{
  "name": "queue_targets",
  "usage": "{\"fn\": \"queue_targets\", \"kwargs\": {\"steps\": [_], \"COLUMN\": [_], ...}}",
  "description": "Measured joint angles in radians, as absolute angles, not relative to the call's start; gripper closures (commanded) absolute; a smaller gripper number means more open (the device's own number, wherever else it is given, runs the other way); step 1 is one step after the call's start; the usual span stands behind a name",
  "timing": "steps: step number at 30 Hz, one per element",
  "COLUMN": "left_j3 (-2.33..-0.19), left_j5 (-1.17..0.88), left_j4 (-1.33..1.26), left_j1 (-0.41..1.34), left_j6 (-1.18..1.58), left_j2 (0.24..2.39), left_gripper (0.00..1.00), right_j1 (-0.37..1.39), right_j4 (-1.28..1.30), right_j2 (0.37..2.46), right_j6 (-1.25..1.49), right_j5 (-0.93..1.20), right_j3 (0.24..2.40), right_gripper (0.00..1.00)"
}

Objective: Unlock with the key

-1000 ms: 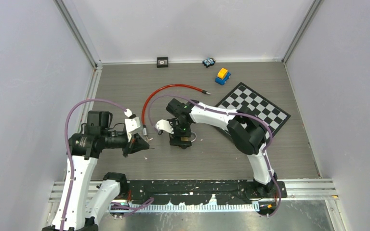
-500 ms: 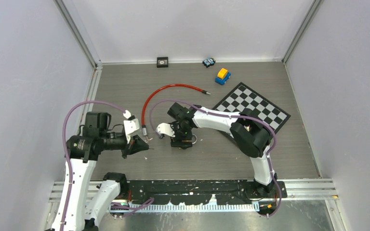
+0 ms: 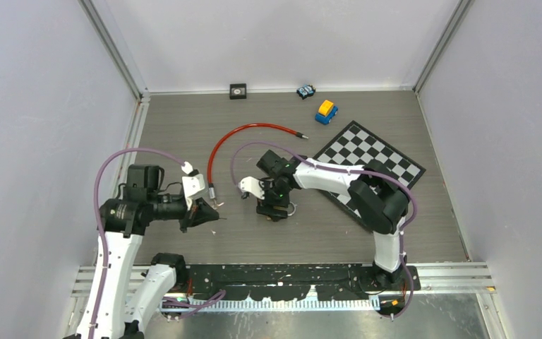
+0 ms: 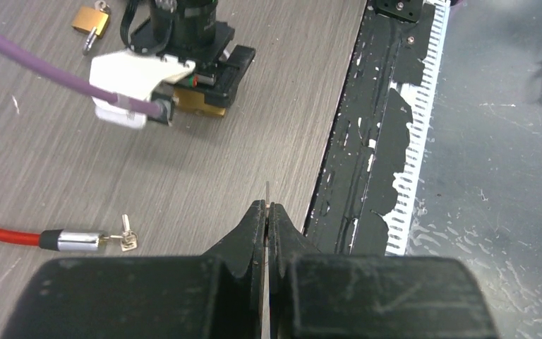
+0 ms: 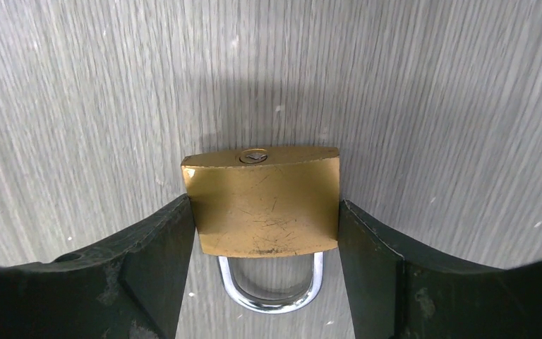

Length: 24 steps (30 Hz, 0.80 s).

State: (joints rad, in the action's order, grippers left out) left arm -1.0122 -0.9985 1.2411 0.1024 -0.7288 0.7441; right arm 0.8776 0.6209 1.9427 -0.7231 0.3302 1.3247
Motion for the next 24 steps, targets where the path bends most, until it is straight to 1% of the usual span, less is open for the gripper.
{"fn": "queue_targets", "kwargs": {"steps": [6, 15, 20, 24], "left_j3": [-0.955, -0.925, -0.92, -0.934], "left_j5": [-1.013, -1.018, -1.047, -1.079], "left_j4": [1.149, 0.971, 0.835, 0.718], "left_j1": [0.102, 0.102, 0.102, 0.103], "left_j6": [-0.635, -0.476, -0.318, -0.11], "left_j2": [0.775, 0.838, 0.901, 0.985], "left_gripper": [1.0, 1.0, 1.0, 1.0], "right_j1": [0.82, 0.804, 0.801, 0.798], "right_j4": [0.631, 0.64, 0.67, 0.742], "right_j2": [1.867, 1.703, 1.609, 1.541], "right_j6": [-0.651, -0.596, -0.572, -0.566], "right_j5": [0.353, 0.401, 0.443, 0.471], "right_j3": [1.249, 1.239, 1.241, 1.274], "right_gripper": [0.99, 0.99, 0.99, 0.99]}}
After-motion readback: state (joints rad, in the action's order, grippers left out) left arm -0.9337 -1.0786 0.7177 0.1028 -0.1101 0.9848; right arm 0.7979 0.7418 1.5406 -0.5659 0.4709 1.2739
